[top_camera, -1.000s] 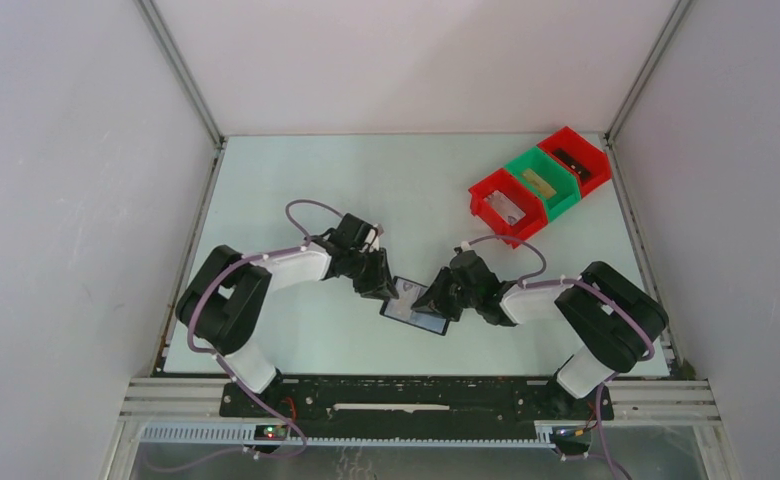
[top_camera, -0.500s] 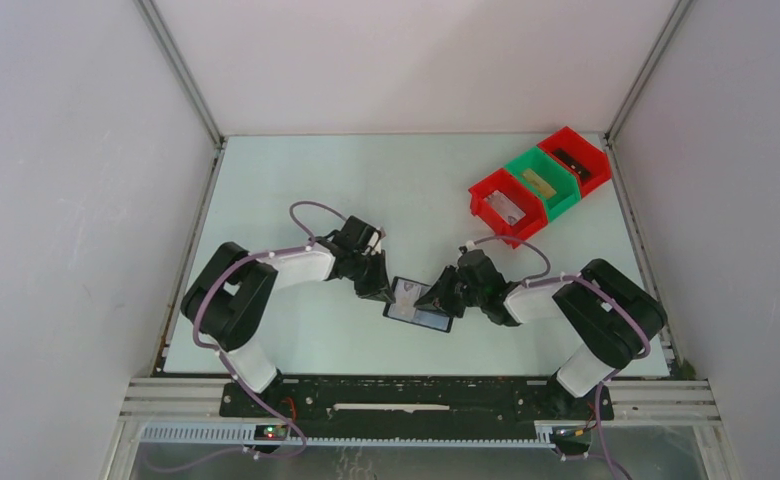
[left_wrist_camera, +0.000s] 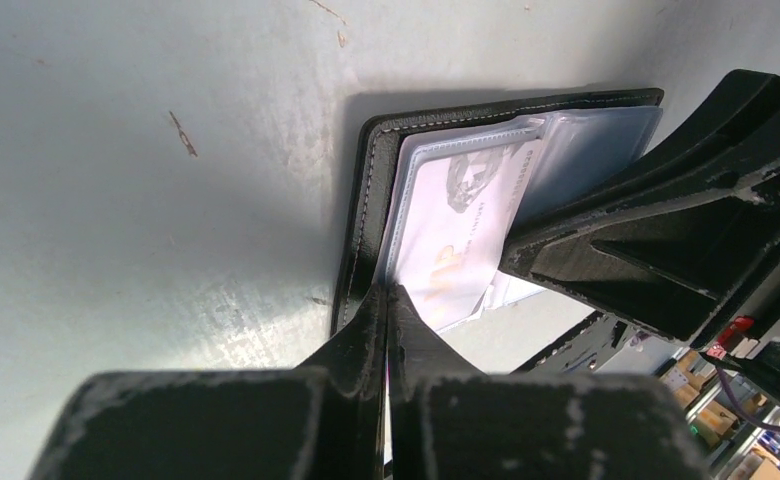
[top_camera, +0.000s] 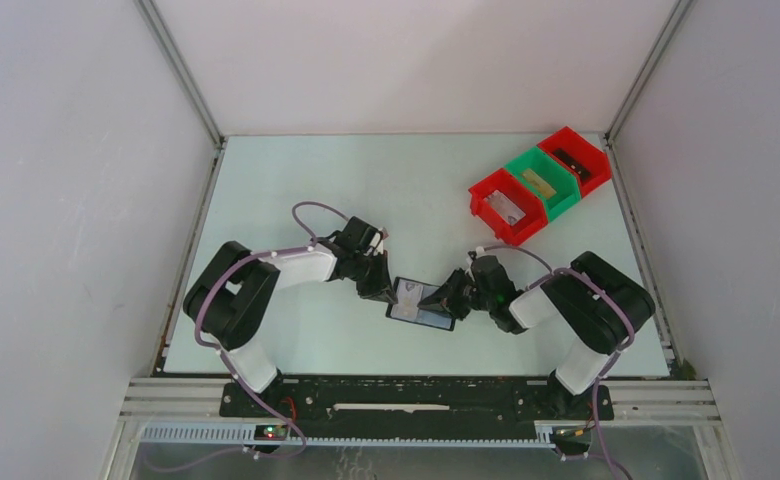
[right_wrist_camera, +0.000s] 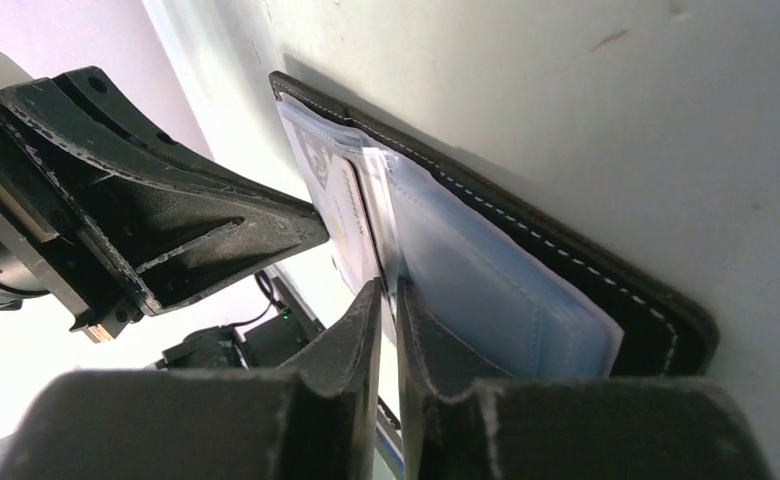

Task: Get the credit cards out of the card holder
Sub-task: Remove the credit card from the card holder.

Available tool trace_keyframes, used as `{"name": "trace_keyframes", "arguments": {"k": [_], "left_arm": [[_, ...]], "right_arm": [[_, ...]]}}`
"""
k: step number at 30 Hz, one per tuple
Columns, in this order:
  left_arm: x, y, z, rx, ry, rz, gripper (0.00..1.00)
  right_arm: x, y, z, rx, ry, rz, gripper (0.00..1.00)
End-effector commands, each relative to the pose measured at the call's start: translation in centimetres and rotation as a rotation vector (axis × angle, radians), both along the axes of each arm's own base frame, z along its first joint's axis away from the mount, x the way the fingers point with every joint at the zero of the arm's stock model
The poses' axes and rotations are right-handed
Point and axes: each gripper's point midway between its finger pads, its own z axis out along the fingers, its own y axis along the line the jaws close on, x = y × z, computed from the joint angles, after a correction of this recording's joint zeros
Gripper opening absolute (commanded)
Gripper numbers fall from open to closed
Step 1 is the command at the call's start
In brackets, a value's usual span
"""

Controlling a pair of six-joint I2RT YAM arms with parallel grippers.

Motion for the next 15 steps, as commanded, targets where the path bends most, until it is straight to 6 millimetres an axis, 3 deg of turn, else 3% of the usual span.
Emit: {"name": "trace_keyframes", "arguments": {"k": [1,7,15], "left_arm": [[-1.1,-0.9,-0.7,-0.003,0.033,-0.043,0.00],[-1.2,-1.0,-0.5,-0.010,0.029,-0.047,0.00],[-0.9,-1.6,0.5,-0.050,0.006,-0.049,0.00]], "right_arm": [[0.7,0.4,0.1,0.052,-0.018,-0.032,0.16],[0.6,0.0,0.7,0.048,-0.056,-0.043,0.13],[1.2,-0.9,1.3,0.003,-0.104,-0.078,0.26]]}}
